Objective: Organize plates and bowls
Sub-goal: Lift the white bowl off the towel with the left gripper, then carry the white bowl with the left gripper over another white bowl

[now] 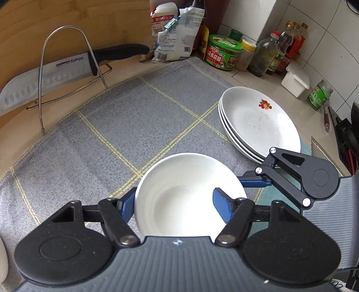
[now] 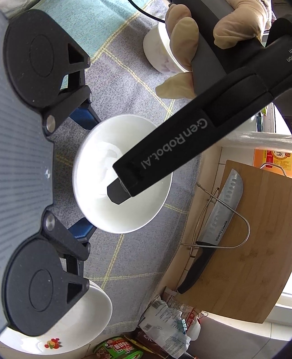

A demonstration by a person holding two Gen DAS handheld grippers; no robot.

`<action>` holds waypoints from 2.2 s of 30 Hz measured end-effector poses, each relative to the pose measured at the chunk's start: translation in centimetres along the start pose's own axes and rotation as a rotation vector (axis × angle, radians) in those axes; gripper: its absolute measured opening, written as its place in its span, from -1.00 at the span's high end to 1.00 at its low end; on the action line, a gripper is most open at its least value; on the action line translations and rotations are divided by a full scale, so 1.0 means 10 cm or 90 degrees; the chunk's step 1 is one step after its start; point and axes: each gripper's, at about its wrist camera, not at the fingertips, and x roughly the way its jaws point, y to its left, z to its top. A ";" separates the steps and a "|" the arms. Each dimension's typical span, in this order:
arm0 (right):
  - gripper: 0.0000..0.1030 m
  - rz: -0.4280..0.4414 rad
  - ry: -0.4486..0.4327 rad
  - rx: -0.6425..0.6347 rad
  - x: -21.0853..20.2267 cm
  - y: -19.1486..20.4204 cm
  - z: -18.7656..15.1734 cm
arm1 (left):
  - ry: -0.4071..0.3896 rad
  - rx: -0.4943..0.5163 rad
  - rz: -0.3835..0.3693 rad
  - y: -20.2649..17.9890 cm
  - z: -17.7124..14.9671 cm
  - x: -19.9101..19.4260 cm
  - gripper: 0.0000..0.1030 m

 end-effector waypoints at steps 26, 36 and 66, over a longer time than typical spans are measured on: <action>-1.00 0.003 -0.016 0.024 0.02 -0.06 -0.06 | -0.038 -0.018 -0.005 0.02 -0.07 -0.02 -0.73; -1.00 0.002 -0.053 -0.023 -0.28 0.00 0.10 | -0.214 0.023 0.175 -0.10 -0.50 -0.92 -0.95; -1.00 0.187 -0.022 -0.213 0.47 1.51 0.67 | -0.103 -0.275 0.192 1.14 -1.77 -1.28 -0.74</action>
